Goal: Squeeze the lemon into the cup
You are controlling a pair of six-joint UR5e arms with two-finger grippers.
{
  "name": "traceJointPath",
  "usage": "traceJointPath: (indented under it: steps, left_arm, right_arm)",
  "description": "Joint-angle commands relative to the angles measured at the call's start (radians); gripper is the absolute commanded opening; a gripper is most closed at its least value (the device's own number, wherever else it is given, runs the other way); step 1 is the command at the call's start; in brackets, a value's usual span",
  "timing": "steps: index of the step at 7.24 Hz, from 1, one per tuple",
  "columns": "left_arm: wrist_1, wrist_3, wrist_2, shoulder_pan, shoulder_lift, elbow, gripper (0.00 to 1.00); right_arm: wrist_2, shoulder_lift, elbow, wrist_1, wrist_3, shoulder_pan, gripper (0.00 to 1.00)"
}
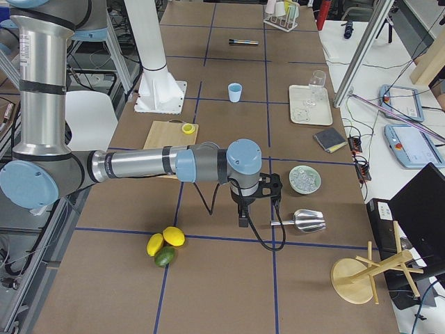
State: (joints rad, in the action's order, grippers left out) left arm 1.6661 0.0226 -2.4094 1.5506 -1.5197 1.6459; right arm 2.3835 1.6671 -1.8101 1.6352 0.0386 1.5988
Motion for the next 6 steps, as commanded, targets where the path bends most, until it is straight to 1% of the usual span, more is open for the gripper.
traceJointPath:
  steps: [1,6]
  left_arm:
    - [0.001,0.002,0.099,0.000,0.010,0.003,1.00]
    - [-0.006,0.000,0.084,0.002,0.016,-0.005,1.00]
  right_arm:
    - [-0.001,-0.001,0.000,0.000,0.000,0.000,1.00]
    - [-0.003,-0.001,0.002,0.000,0.000,0.000,1.00]
